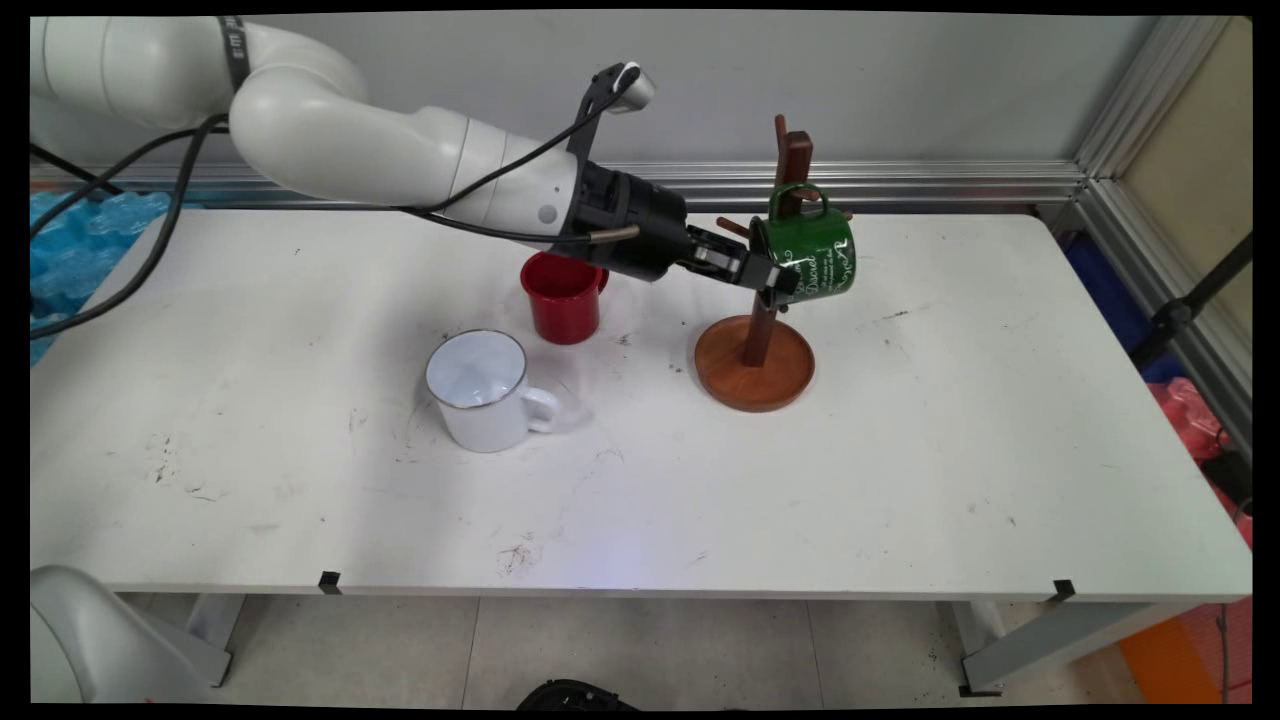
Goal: Place the picked object on the table
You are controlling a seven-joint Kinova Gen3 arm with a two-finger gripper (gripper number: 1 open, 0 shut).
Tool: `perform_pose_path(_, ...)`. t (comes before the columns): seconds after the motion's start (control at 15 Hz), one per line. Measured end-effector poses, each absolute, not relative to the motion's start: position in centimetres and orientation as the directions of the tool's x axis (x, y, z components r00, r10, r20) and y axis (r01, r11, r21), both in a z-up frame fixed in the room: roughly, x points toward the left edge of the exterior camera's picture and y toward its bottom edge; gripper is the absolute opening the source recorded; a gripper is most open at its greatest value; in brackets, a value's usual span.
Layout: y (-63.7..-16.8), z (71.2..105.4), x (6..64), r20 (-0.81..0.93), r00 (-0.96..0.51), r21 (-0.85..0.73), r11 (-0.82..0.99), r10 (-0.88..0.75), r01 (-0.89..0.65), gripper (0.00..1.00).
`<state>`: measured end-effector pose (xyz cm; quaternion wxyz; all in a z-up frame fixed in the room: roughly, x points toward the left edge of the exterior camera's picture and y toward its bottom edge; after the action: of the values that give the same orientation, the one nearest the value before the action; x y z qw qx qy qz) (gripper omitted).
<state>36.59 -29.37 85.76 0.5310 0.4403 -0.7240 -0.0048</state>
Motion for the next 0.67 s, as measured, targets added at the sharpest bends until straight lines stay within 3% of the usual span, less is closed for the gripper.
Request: perform_pose_path(0.67,-28.64,86.7,36.49,0.765,-0.055,0.48,0.625,-0.642,-0.615,0.0)
